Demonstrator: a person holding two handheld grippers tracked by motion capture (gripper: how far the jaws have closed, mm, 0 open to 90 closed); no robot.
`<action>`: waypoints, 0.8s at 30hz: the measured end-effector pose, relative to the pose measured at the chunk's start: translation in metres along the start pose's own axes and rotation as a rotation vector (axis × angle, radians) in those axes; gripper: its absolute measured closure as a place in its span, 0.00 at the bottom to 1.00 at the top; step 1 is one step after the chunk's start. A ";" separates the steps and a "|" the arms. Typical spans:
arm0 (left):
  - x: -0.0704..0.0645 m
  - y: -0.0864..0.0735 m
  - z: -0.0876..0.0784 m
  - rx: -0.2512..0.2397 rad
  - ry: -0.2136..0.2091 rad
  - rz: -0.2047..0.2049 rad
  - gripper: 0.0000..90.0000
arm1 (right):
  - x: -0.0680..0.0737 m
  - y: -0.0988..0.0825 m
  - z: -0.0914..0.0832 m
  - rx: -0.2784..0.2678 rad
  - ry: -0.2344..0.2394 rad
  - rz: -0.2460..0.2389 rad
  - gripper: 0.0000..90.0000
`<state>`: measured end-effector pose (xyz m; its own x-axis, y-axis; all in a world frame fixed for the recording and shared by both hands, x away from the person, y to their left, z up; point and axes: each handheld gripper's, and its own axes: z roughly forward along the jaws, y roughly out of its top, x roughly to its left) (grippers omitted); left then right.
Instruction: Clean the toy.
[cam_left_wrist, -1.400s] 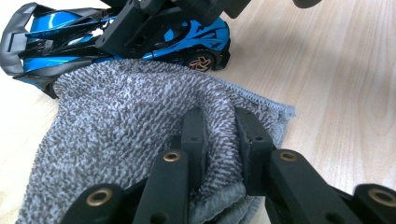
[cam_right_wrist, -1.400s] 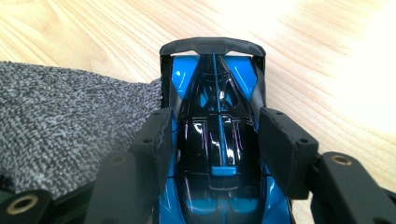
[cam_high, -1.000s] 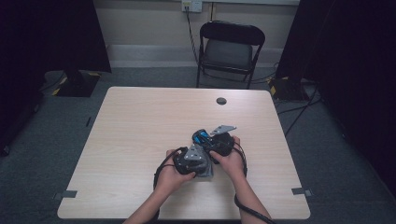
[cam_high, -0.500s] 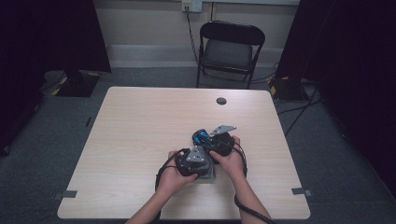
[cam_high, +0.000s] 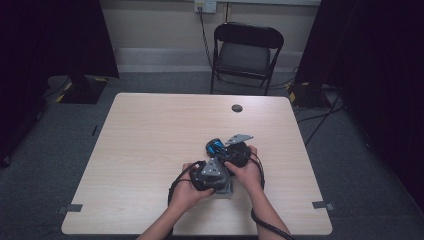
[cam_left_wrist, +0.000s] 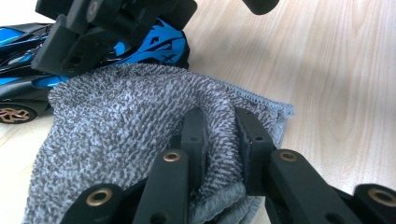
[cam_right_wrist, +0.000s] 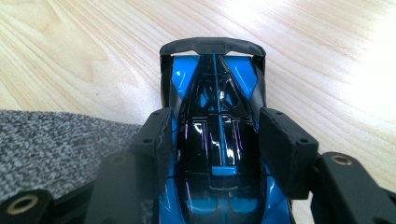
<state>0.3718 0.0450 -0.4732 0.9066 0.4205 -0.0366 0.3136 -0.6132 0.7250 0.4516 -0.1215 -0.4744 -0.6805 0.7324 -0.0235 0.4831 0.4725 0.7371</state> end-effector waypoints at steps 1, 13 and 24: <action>0.000 0.000 0.000 0.001 -0.003 0.006 0.84 | 0.000 0.000 0.000 0.000 0.000 0.000 0.51; -0.006 0.002 0.003 -0.004 -0.019 0.016 0.84 | 0.000 0.000 0.000 -0.001 0.002 -0.001 0.51; -0.017 0.006 0.006 -0.005 -0.070 0.039 0.84 | 0.000 0.000 0.000 0.002 0.002 -0.001 0.51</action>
<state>0.3599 0.0304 -0.4723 0.9357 0.3484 -0.0566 0.2768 -0.6249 0.7300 0.4520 -0.1217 -0.4742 -0.6822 0.7308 -0.0231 0.4833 0.4745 0.7357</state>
